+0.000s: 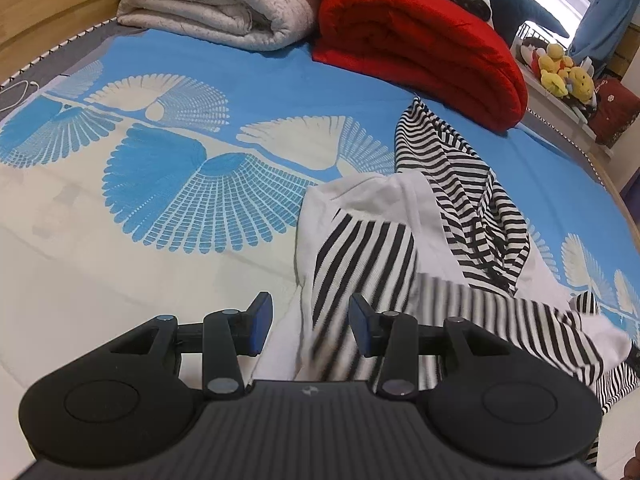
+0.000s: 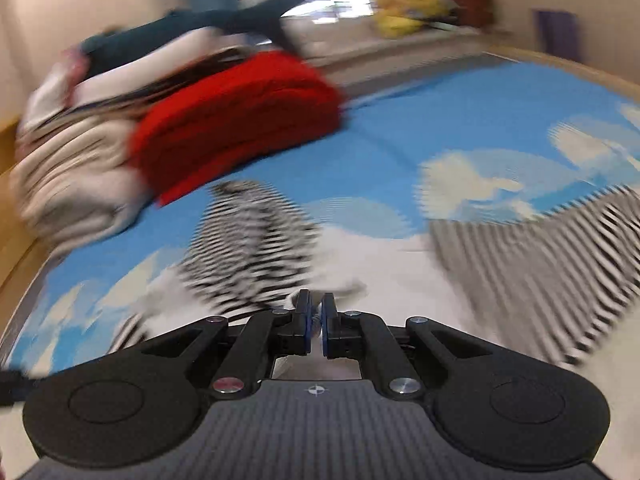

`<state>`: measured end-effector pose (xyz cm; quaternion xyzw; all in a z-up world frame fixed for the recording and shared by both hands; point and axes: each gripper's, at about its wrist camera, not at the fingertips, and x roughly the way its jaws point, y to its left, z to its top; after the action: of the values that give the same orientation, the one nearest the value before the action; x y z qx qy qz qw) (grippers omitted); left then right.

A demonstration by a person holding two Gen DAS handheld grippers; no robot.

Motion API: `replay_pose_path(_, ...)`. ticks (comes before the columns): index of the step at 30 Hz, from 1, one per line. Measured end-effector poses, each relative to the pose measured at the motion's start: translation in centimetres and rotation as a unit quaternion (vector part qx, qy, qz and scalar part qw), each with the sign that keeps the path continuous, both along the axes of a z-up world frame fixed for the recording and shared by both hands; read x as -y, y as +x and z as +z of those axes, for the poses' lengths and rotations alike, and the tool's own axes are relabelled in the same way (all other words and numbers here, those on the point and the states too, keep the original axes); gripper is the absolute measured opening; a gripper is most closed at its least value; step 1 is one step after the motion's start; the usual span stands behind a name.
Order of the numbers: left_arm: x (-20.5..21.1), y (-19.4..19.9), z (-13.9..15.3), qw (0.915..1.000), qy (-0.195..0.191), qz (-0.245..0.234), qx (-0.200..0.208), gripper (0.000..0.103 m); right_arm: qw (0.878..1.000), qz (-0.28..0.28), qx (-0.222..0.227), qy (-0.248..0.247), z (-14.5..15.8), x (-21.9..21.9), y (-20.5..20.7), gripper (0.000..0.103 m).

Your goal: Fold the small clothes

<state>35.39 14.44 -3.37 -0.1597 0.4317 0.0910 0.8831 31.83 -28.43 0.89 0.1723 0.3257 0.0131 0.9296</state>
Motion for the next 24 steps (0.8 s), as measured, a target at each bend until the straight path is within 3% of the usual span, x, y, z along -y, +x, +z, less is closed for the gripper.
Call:
replay_pose_path(8, -0.3, 0.3, -0.2, 0.9998, -0.019, -0.004, -0.006, 0.046, 0.988, -0.128, -0.084, 0.019, -2.7, 4.9, 0.6, 0.009)
replay_pose_path(10, -0.4, 0.4, -0.3, 0.9998, -0.018, -0.003, -0.009, 0.048, 0.985, -0.149, -0.085, 0.032, -2.7, 5.7, 0.5, 0.017)
replay_pose_path(11, -0.4, 0.4, -0.4, 0.9998, -0.019, -0.003, -0.011, 0.047, 0.983, -0.155, -0.084, 0.039, -2.6, 6.2, 0.3, 0.026)
replay_pose_path(15, -0.5, 0.5, -0.6, 0.9995, -0.028, -0.004, -0.014, 0.048, 0.983, -0.151, -0.09, 0.059, -2.8, 6.6, 0.4, 0.04)
replay_pose_path(20, -0.7, 0.7, -1.1, 0.9988, -0.044, -0.002, -0.021, 0.047, 0.97, -0.131, -0.163, 0.12, -5.4, 6.4, 1.2, 0.042)
replay_pose_path(24, -0.7, 0.7, -1.6, 0.9983, -0.049, -0.004, -0.03, 0.047, 0.955, -0.149, -0.225, 0.118, -7.4, 5.8, 1.6, 0.041)
